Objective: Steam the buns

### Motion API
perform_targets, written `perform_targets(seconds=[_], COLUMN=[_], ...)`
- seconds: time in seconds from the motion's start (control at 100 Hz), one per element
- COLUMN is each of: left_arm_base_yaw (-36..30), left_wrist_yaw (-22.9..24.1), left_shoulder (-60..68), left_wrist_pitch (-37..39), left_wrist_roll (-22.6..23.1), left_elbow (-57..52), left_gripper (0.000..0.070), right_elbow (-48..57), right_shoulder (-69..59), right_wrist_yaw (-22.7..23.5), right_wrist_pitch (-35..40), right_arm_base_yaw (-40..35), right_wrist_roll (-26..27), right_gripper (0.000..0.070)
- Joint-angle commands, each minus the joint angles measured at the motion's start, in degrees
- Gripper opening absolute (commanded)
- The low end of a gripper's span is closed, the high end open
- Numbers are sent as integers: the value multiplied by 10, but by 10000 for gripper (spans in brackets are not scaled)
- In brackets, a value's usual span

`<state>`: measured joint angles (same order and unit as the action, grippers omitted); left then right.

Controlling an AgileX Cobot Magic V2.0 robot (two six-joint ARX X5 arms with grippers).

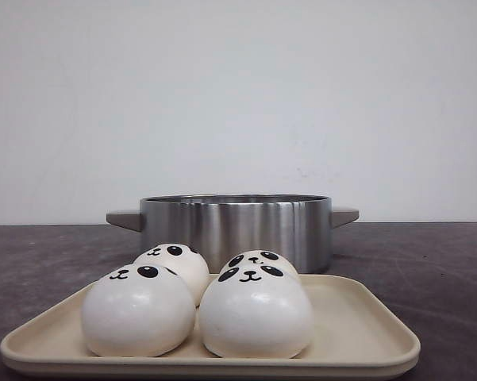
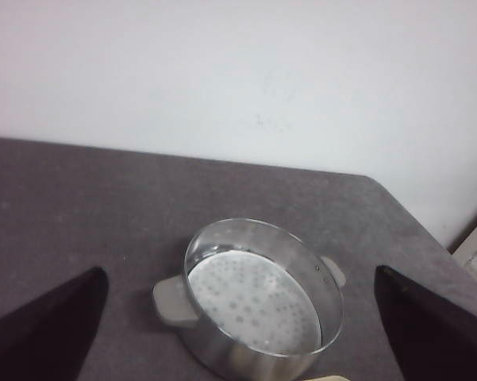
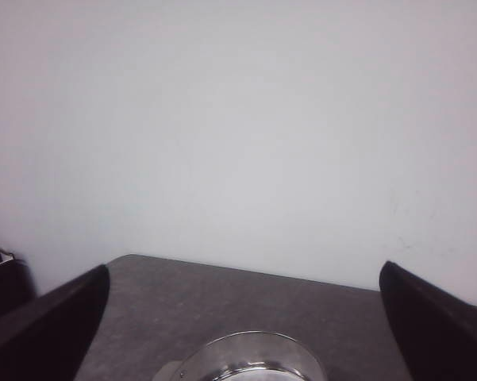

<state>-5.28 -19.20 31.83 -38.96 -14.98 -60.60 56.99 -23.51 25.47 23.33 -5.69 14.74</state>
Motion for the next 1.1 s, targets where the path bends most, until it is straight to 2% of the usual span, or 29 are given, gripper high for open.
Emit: perform_targets(seconds=[0.0,0.11,0.24,0.42,0.51,0.58,0.69,0.88,0.95,1.02,1.09], left_arm_base_yaw=[0,0,-5,-44,-71,-89,-107,-127,-136,-146,-156], left_wrist_yaw=[-5,-15,-14,-14,-10,-3,6,13,13,14,14], left_shoulder=[3,3,10,33,42,48,55,56,55,55,55], left_wrist_pitch=[2,-7,-10,-10,-9,-9,-11,-12,-12,-12,-12], left_wrist_roll=[4,14,60,103,126,126,126,125,124,124,124], left_elbow=[-10,-10,-10,-10,-10,-10,-9,-10,-10,-10,-10], left_gripper=[700,700,700,700,700,700,700,700,700,700,700], right_elbow=[16,25,41,68,82,92,110,117,121,131,151], right_shoulder=[-3,-6,-30,-96,-130,-156,-199,-282,-317,-357,-405], right_wrist_yaw=[0,0,2,36,36,25,-40,-241,-302,-333,-327], right_wrist_pitch=[-5,-10,-14,-5,5,19,66,131,153,180,217], right_arm_base_yaw=[-2,-2,-2,-7,-31,-65,-150,-358,-422,-461,-474], right_wrist_roll=[24,56,72,88,88,89,79,71,73,82,96], right_gripper=[700,700,700,700,700,700,700,700,700,700,658])
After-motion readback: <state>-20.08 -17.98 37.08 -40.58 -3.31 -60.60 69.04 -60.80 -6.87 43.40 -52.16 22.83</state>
